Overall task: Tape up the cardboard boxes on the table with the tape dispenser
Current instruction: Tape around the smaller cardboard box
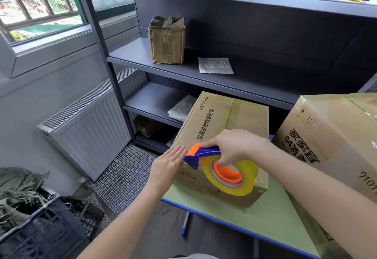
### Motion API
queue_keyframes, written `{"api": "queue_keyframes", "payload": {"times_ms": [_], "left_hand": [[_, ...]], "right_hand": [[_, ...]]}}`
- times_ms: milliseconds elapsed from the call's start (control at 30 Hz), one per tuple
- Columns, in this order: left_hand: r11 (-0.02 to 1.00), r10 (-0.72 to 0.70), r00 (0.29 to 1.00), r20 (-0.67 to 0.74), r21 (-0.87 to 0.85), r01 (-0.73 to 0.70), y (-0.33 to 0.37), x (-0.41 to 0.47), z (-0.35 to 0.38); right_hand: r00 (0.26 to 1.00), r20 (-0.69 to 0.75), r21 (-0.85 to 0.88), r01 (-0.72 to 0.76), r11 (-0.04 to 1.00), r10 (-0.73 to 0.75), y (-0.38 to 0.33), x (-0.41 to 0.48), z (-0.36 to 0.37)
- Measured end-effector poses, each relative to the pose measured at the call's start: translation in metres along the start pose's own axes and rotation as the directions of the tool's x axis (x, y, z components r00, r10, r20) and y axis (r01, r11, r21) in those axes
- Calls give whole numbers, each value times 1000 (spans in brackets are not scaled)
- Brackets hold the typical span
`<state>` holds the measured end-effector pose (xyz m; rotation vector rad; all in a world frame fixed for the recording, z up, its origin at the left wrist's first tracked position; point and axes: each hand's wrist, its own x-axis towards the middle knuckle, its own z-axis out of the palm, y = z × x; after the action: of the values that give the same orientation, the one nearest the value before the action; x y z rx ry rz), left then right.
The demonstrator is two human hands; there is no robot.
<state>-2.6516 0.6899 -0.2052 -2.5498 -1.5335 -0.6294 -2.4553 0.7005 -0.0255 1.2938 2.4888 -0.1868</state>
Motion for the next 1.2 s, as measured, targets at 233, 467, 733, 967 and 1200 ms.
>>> {"api": "queue_keyframes", "payload": {"times_ms": [233,467,733,967,1200], "left_hand": [[995,76,996,-49,-64,-79,-22,7,-5],[991,75,992,-104,-106,-86,-22,6,1],[986,22,998,-63,-166,-32,-15,10,-12],[1000,-26,1000,15,12,25,-9,10,-1],[985,110,990,-85,139,-98,47,17,19]], "right_hand": [[999,51,-76,5,997,-1,-13,15,-6],[996,83,-3,-11,1000,11,0,7,-2],[979,181,-7,-98,995,97,49,-42,-2],[994,108,-69,-26,997,34,45,-48,11],[993,114,-74,-6,997,14,45,-47,10]]}}
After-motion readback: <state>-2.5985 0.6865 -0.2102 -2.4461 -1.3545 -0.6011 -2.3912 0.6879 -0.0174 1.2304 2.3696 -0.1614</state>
